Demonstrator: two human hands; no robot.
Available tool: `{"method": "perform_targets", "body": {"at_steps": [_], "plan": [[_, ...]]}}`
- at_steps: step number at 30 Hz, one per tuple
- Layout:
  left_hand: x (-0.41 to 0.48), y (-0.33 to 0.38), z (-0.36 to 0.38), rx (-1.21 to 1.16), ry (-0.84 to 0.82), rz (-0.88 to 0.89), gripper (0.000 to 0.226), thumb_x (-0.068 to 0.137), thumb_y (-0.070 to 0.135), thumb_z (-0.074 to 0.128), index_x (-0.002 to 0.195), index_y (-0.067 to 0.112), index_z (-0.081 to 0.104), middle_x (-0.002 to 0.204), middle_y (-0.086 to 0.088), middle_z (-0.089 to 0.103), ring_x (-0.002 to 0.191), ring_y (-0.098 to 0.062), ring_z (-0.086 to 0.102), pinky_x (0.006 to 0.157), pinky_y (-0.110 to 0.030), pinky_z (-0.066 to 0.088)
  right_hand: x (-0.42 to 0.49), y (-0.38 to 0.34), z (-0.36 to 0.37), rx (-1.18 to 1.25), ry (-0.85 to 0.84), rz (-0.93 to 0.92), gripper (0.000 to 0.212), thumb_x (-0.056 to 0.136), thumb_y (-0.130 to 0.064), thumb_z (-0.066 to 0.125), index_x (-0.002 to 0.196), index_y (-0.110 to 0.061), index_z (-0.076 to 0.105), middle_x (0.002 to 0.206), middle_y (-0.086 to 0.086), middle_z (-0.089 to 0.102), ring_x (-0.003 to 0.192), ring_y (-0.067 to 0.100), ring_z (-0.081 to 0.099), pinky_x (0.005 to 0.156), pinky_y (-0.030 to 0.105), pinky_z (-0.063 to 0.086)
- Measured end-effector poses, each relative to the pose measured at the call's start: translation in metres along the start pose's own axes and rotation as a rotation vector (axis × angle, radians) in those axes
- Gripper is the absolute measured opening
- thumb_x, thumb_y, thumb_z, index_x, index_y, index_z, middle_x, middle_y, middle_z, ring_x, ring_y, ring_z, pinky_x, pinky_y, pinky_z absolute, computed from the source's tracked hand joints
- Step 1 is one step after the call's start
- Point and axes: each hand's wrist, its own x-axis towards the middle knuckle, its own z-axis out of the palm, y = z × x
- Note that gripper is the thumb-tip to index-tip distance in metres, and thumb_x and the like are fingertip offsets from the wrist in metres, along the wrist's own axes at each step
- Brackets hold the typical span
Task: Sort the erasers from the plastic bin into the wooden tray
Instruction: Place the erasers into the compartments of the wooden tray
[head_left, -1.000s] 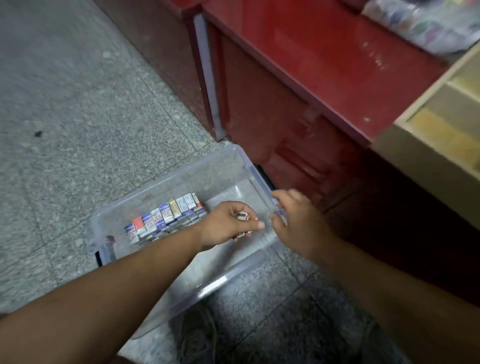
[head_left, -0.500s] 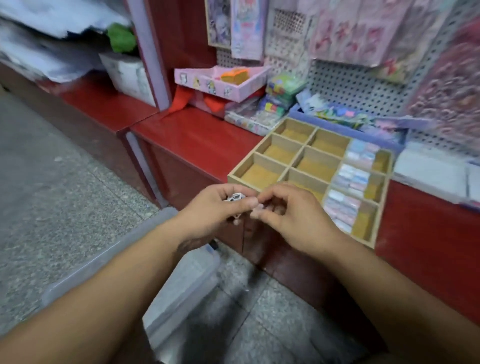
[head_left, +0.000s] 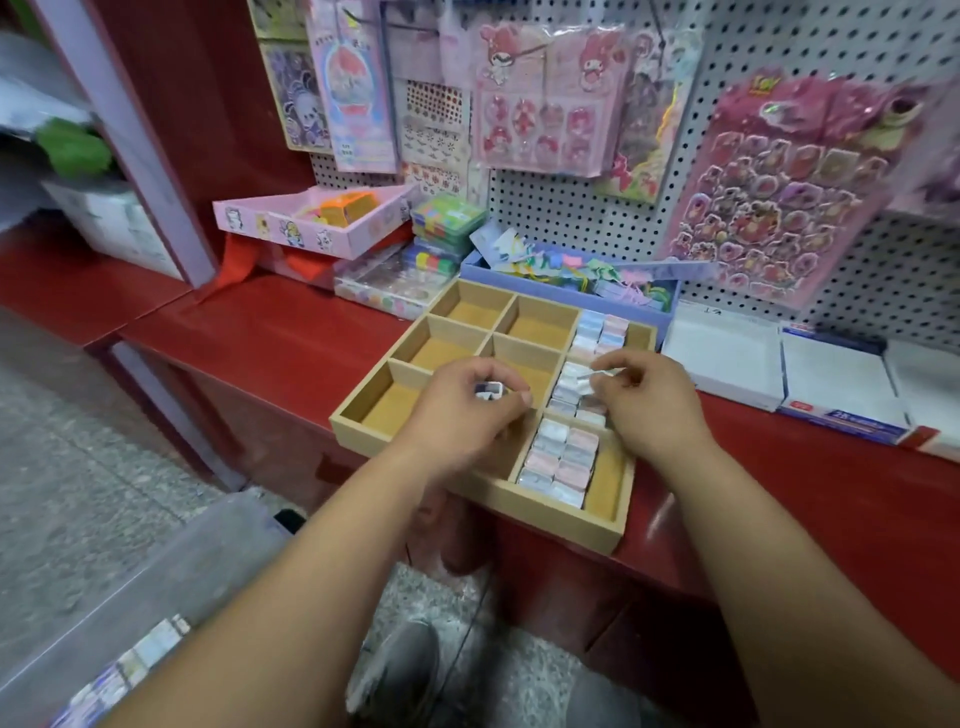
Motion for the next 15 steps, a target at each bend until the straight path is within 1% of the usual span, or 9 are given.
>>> {"method": "perform_targets", "body": {"at_steps": [2,4,5,8,9,11,13,15], "plan": [[0.015,-0.009,0.006,0.045,0.007,0.015,0.004,0.089,0.015,0.075,0.086,0.018,0.074,0.067,0.005,0.063,0.053,-0.008,0.052,0.053,-0.018,0.040,0.015,0.005,-0.002,-0.037,0.059,0.034,0.010,0.095,-0.019,0.066,0.089,-0.025,0.071,0.071,-0.009,0.061,0.058,0.003,0.056,0.057,0.023,0.039],[0.028,-0.017,0.011,0.045,-0.010,-0.003,0.008,0.092,0.015,0.071,0.094,0.021,0.075,0.074,0.005,0.063,0.051,-0.005,0.049,0.051,-0.018,0.039,0.026,0.012,-0.002,-0.066,0.086,0.054,0.013,0.095,-0.021,0.065,0.085,-0.026,0.070,0.074,-0.011,0.063,0.065,0.010,0.057,0.062,0.025,0.041],[0.034,-0.021,0.013,0.036,-0.029,-0.014,0.011,0.093,0.016,0.069,0.097,0.024,0.075,0.077,0.005,0.064,0.051,-0.003,0.049,0.051,-0.018,0.039,0.031,0.014,-0.002,-0.077,0.090,0.066,0.014,0.095,-0.022,0.064,0.084,-0.027,0.070,0.074,-0.011,0.063,0.066,0.011,0.057,0.065,0.026,0.042],[0.049,-0.030,0.016,0.017,-0.078,-0.025,0.017,0.094,0.020,0.068,0.106,0.030,0.074,0.094,0.005,0.068,0.069,-0.005,0.056,0.068,-0.025,0.044,0.048,0.015,0.000,-0.125,0.089,0.076,0.013,0.095,-0.024,0.063,0.086,-0.023,0.072,0.077,-0.009,0.066,0.071,0.011,0.059,0.071,0.028,0.043],[0.052,-0.033,0.017,0.012,-0.076,-0.018,0.020,0.093,0.019,0.069,0.110,0.029,0.072,0.094,0.006,0.068,0.071,-0.007,0.057,0.071,-0.028,0.045,0.053,0.014,0.000,-0.154,0.092,0.067,0.015,0.096,-0.024,0.061,0.088,-0.021,0.073,0.081,-0.007,0.067,0.074,0.014,0.060,0.072,0.028,0.044],[0.058,-0.036,0.020,-0.004,-0.054,-0.006,0.025,0.089,0.018,0.073,0.112,0.026,0.066,0.091,0.003,0.068,0.070,-0.010,0.058,0.070,-0.032,0.048,0.065,0.011,-0.001,-0.202,0.106,0.054,0.016,0.096,-0.024,0.060,0.089,-0.021,0.074,0.087,-0.006,0.069,0.081,0.017,0.062,0.075,0.031,0.048],[0.063,-0.036,0.023,-0.052,-0.038,-0.002,0.026,0.084,0.018,0.078,0.105,0.022,0.063,0.086,0.000,0.069,0.063,-0.012,0.056,0.064,-0.032,0.047,0.076,0.011,-0.001,-0.235,0.124,0.062,0.017,0.096,-0.025,0.060,0.087,-0.022,0.074,0.087,-0.004,0.071,0.083,0.021,0.063,0.077,0.033,0.052],[0.068,-0.033,0.025,-0.088,-0.032,0.006,0.021,0.084,0.014,0.080,0.097,0.021,0.064,0.073,0.005,0.067,0.053,-0.011,0.055,0.057,-0.029,0.044,0.085,0.015,0.000,-0.240,0.124,0.076,0.019,0.096,-0.025,0.062,0.083,-0.021,0.075,0.086,-0.002,0.073,0.084,0.023,0.064,0.078,0.035,0.053]]}}
